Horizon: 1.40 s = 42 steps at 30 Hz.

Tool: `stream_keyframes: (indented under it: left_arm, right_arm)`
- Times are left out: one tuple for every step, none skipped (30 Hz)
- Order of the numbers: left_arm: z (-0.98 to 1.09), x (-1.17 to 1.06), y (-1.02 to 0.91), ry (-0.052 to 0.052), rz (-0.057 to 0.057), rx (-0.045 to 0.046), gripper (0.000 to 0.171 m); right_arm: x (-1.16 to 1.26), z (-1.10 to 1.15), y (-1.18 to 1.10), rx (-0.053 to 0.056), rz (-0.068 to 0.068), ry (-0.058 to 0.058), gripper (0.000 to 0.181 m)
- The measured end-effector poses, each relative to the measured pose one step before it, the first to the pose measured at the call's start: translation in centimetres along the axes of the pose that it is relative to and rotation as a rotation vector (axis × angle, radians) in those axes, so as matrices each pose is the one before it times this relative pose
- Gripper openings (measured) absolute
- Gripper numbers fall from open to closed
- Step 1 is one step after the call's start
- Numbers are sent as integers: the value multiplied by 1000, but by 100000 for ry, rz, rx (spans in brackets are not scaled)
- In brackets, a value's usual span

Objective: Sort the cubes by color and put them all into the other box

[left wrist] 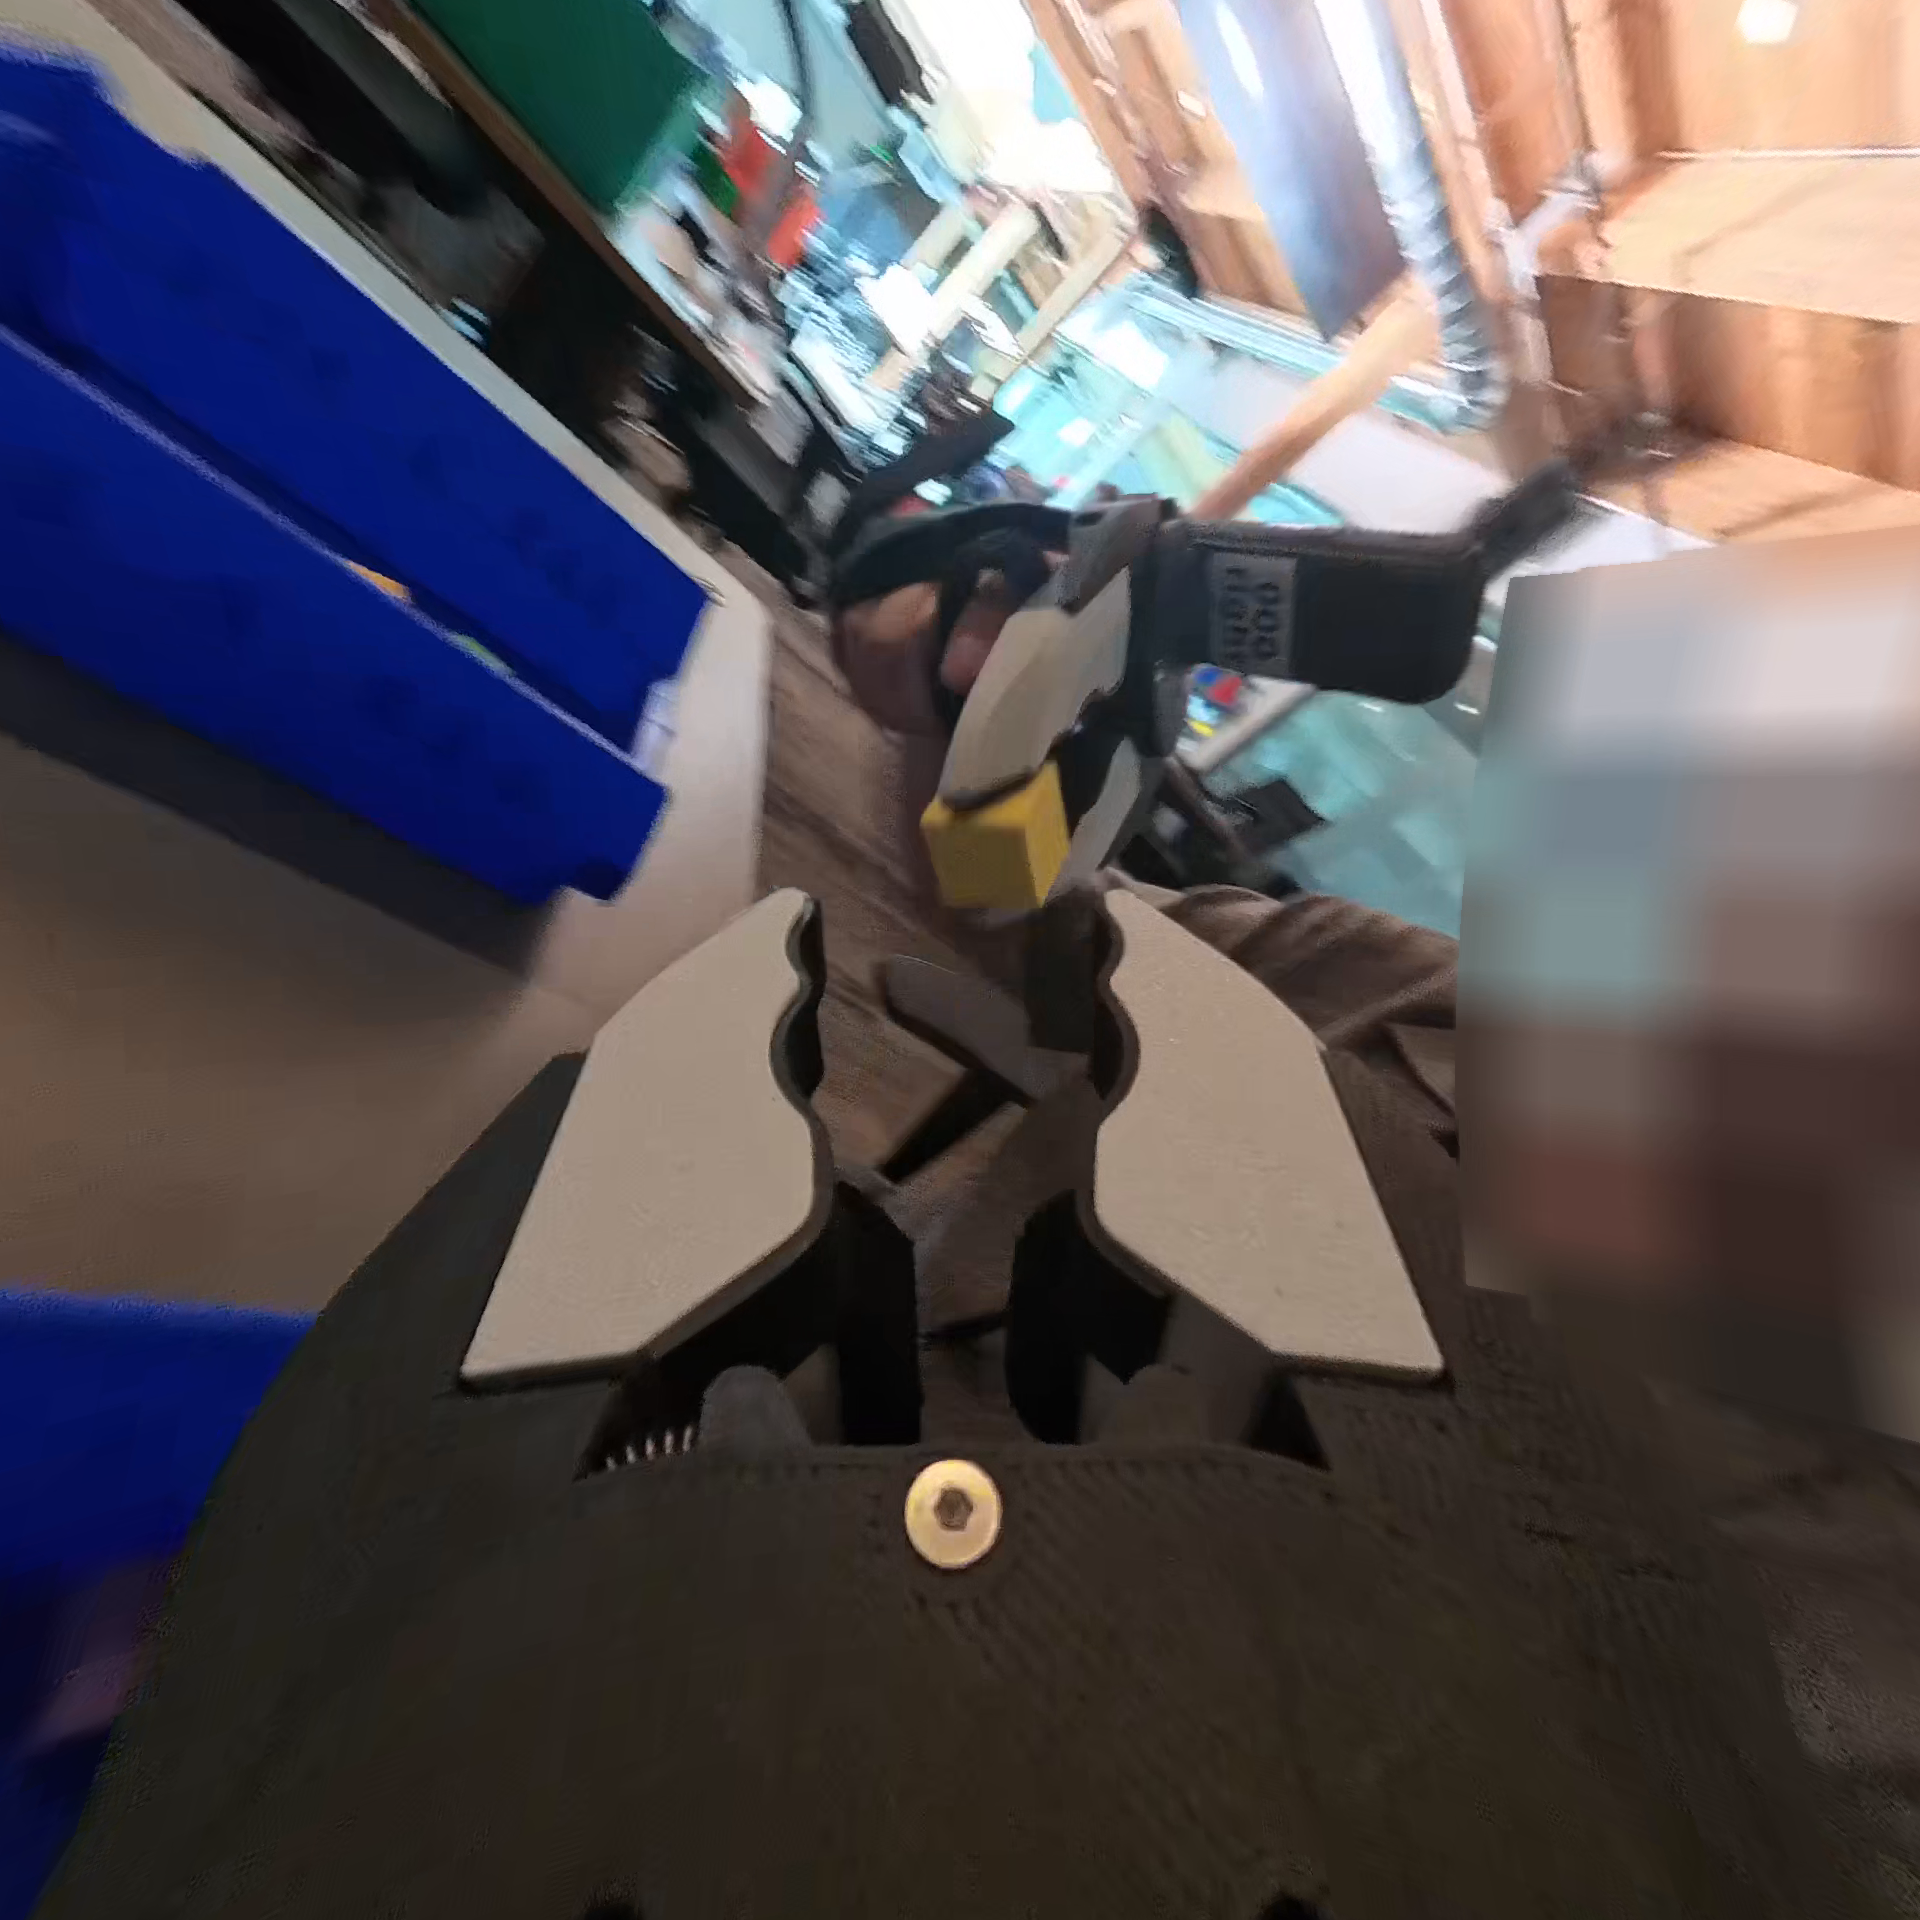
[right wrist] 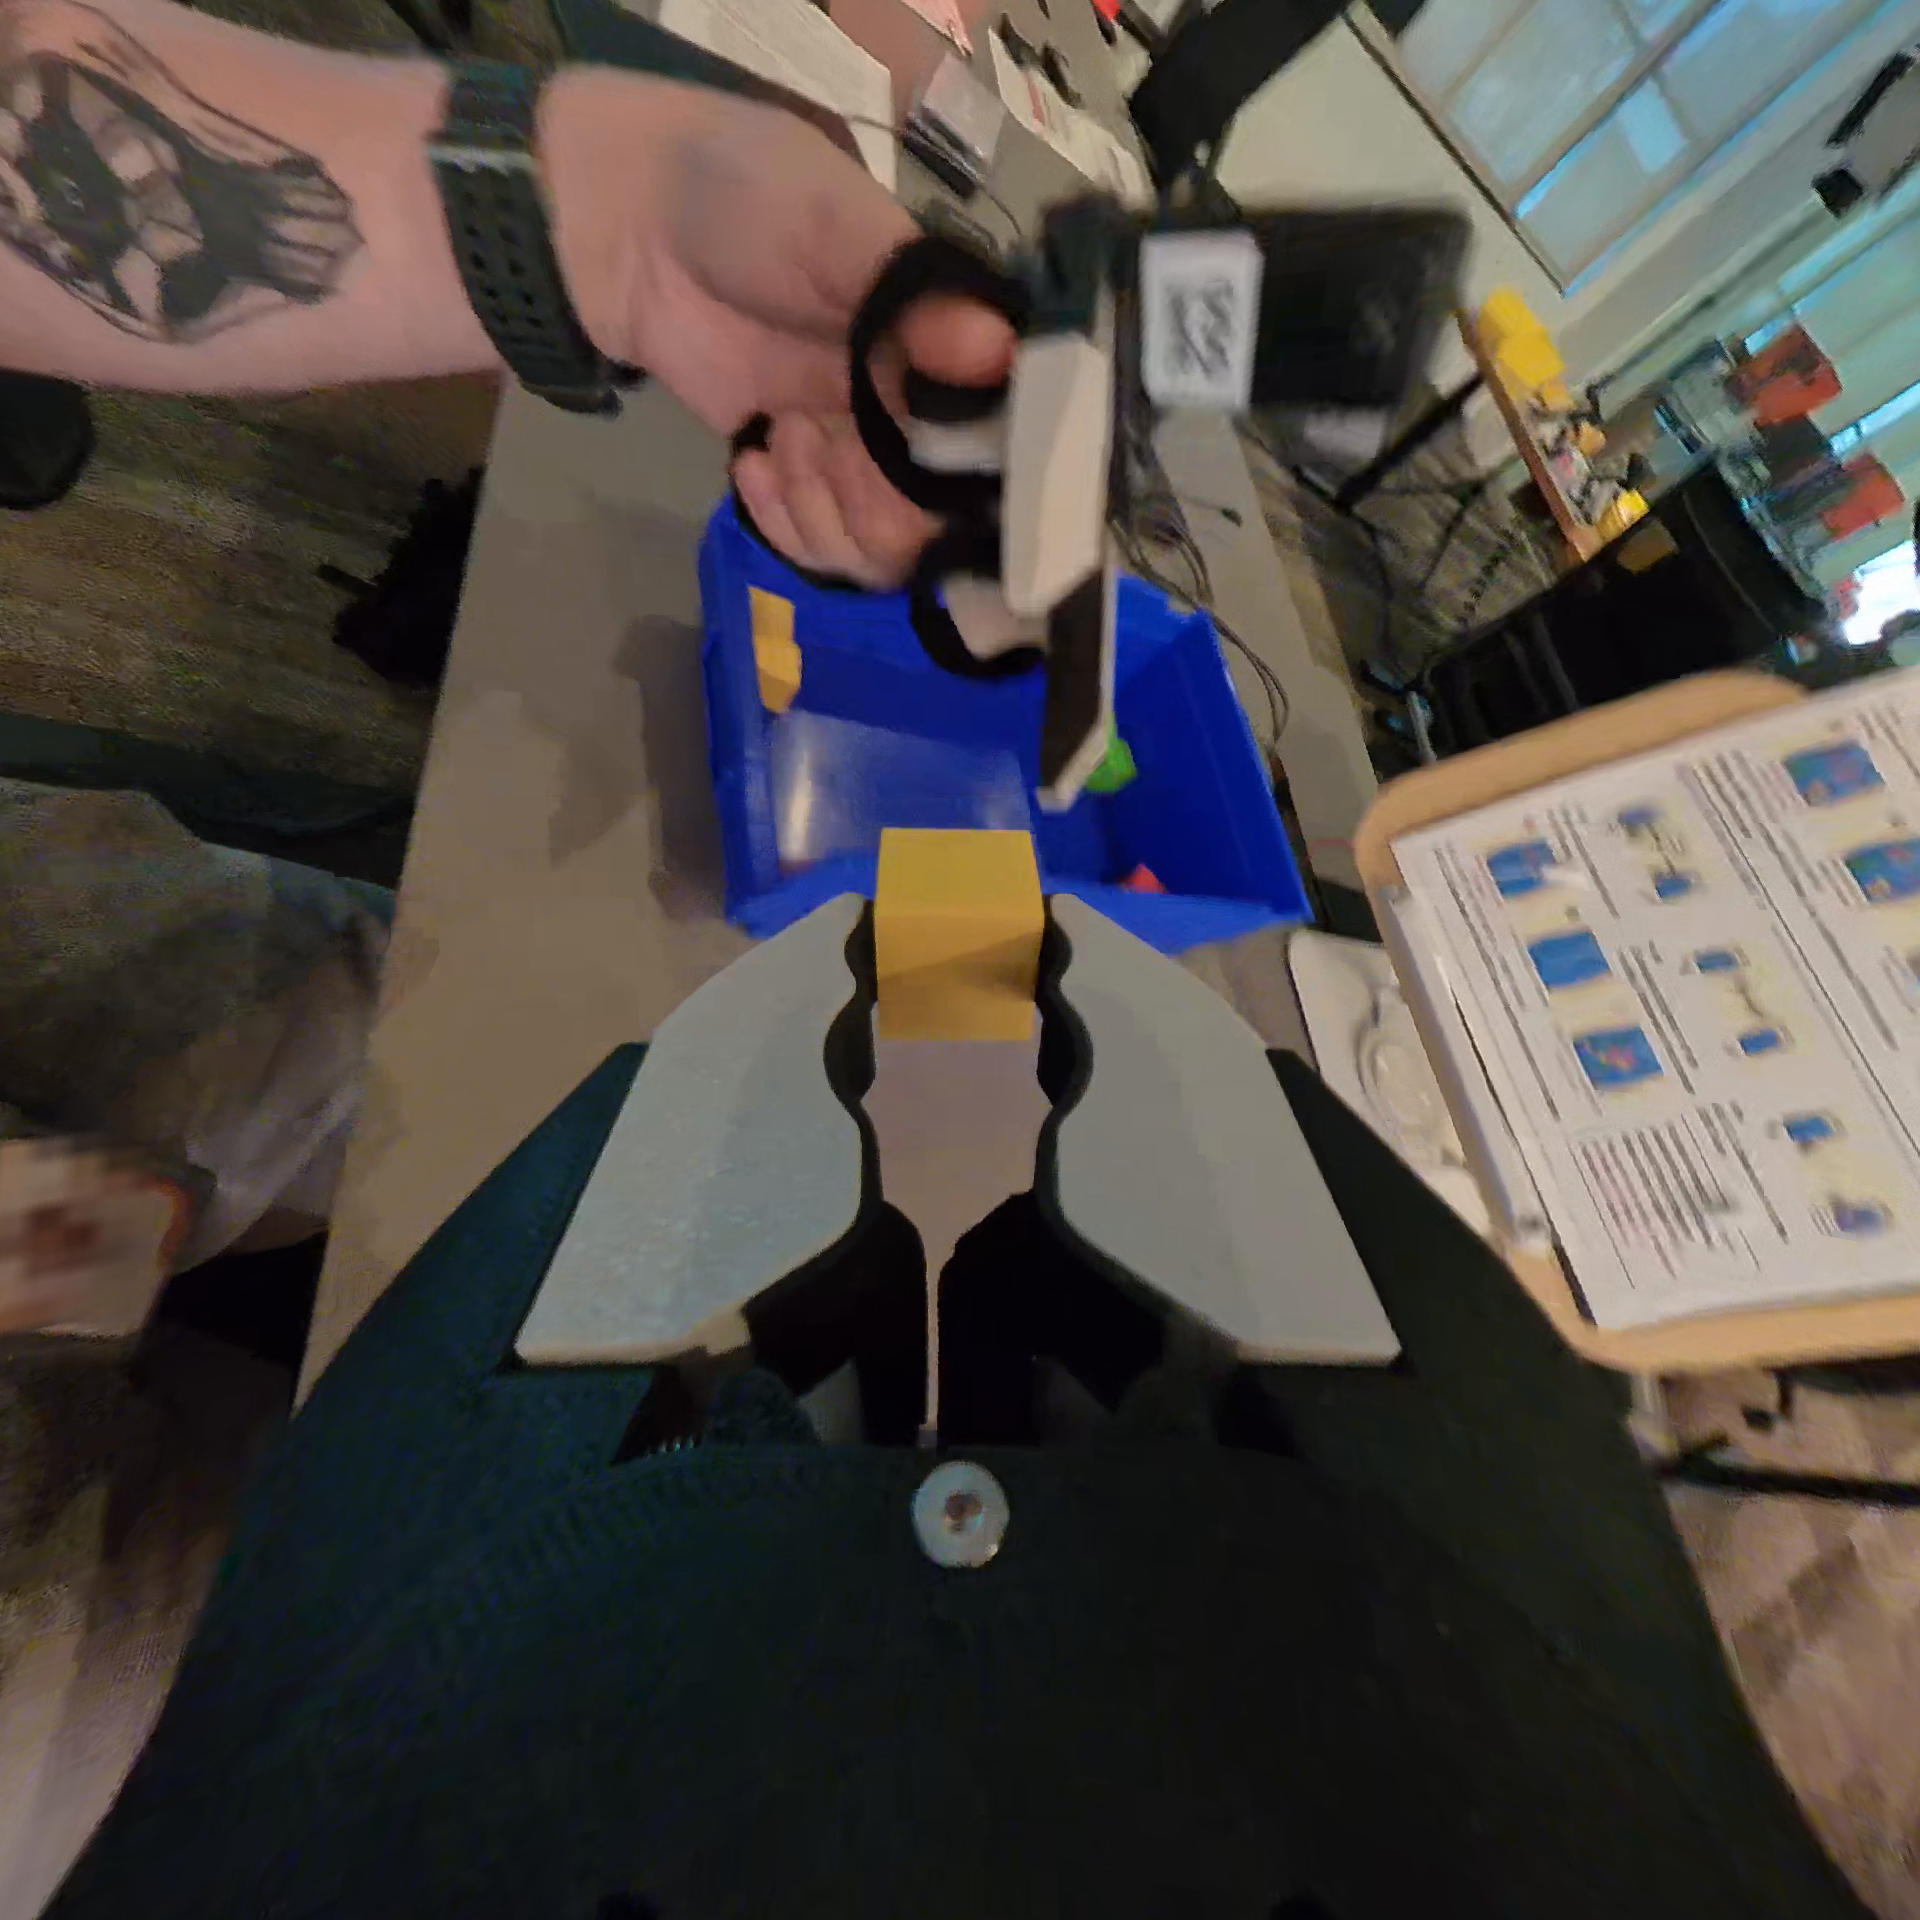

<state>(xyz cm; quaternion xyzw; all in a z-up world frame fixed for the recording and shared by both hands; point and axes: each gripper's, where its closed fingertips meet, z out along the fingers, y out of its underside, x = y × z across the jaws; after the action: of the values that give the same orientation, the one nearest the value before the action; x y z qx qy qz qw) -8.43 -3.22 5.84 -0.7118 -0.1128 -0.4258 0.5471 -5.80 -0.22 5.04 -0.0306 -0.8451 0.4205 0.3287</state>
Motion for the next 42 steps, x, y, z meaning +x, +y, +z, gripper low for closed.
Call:
stream_keyframes:
  left_arm:
    - [-644,-586,-183,-6534,2345,2255,49]
    - [-625,-692,-105,-7182,2352,1928,49]
    - [-585,-806,-9,-7834,2146,1471,49]
    - [-518,-720,86,-7100,1948,776,49]
    - [-409,-486,128,-5246,1721,166,49]
    - [-310,-277,64,-3662,1391,-408,48]
    - [-223,-109,53,-2543,1137,-1598,48]
    - [-210,23,95,-1948,1410,-2156,48]
    - [-218,79,-29,-1763,1741,-682,48]
    - [-245,125,-240,-1324,1512,1391,48]
    - [-245,170,-339,-513,959,2012,48]
    - [-217,189,-218,229,541,971,48]
    - [-197,118,-47,238,402,-64,48]
    - [-195,-78,-3,-558,245,60,47]
    - [-205,-226,30,-1127,63,207,47]
    - [-214,-255,75,-894,-212,-60,47]
    - [-230,-222,57,-378,-545,78,47]
    - [-264,-194,7,-115,-635,364,47]
    - [-295,-201,-29,-276,-556,572,47]
    - [-328,-199,-71,-440,-418,794,47]
    - [-327,-164,-88,-363,-319,764,47]
    - [-323,-132,-69,-401,-215,588,47]
    - [-316,-134,-42,-618,-21,420,47]
    - [-334,-141,-53,-845,71,404,47]
    - [-351,-140,-103,-960,100,691,47]
    - [-353,-150,-139,-1088,100,965,47]
    - [-313,-165,-115,-1131,31,865,47]
    - [-236,-156,-14,-928,-64,315,47]
    - [-157,-149,126,-705,-210,-520,47]
    - [-69,-179,249,-832,-338,-1307,48]
    - [-13,-275,329,-1418,-228,-1898,48]
    - [28,-347,454,-2022,138,-2671,48]
    - [39,-401,578,-2473,698,-3442,48]
    - [75,-438,733,-2853,1648,-4320,48]
    - [159,-513,949,-3248,2534,-6031,48]
    - [219,-629,1146,-3754,3042,-8020,48]
    - [290,-755,1261,-4419,3684,-9455,50]
    - [340,-880,1269,-5208,4583,-10172,51]
    - [417,-938,1094,-5831,5302,-9521,51]
    - [502,-845,823,-5913,6213,-7995,53]
    - [544,-683,740,-5455,7360,-7176,58]
    - [562,-524,798,-4591,7541,-7216,58]
  right_arm:
    - [929,-900,1115,-3337,2523,1639,28]
    - [1063,-889,1327,-4086,2925,1806,28]
    - [977,-831,1583,-5234,3120,660,28]
    - [964,-753,1711,-5708,3239,236,28]
    - [1068,-629,1864,-6241,3426,518,28]
    - [982,-431,2161,-8064,4053,-656,28]
    - [973,-264,2140,-7742,3507,-437,28]
    - [776,-57,2065,-6940,3405,-1274,28]
    - [526,174,2121,-7825,4132,-2585,28]
    - [315,398,2092,-7663,3486,-2886,28]
    - [213,621,2198,-9029,3595,-2940,28]
    - [275,790,2148,-9150,2956,-1816,28]
    - [60,905,1967,-8350,2420,-2819,29]
    - [21,954,1713,-7426,2523,-3033,29]
    - [-48,938,1428,-5934,1785,-2819,29]
    - [-173,905,1275,-5676,2079,-3644,29]
    - [37,834,1047,-4994,1566,-1870,29]
    - [91,728,747,-3462,501,-946,29]
    - [-9,633,534,-2521,452,-1343,29]
    - [3,570,428,-2178,633,-1155,29]
    - [-104,522,376,-2111,586,-1648,29]
    - [-178,479,269,-1578,479,-1827,29]
    - [-127,473,322,-2196,483,-1299,29]
    - [-56,466,353,-2800,514,-700,29]
    - [-66,454,233,-2036,-5,-426,29]
    - [-139,431,246,-2220,-101,-838,29]
    - [-77,366,109,-1367,247,-531,29]
    - [-69,300,-53,-237,418,-707,29]
    - [-120,183,-62,-118,919,-1217,29]
    - [95,32,-4,-662,1897,162,33]
    - [251,-153,38,-435,1818,1153,40]
    - [116,-311,-43,532,936,420,46]
    - [39,-477,-201,1847,577,377,52]
    - [5,-592,-255,2384,-145,960,52]
    - [32,-692,-358,3008,-962,1863,52]
    - [48,-785,-458,3644,-968,2356,51]
    - [21,-789,-516,3587,-1043,2364,51]
    - [8,-745,-545,3389,-1599,2773,50]
    - [-61,-679,-592,3493,-1869,2396,49]
    - [-122,-575,-602,3276,-1501,1798,48]
    - [-158,-447,-498,2512,-1180,1485,48]
    - [-173,-328,-346,1451,-1425,1487,48]
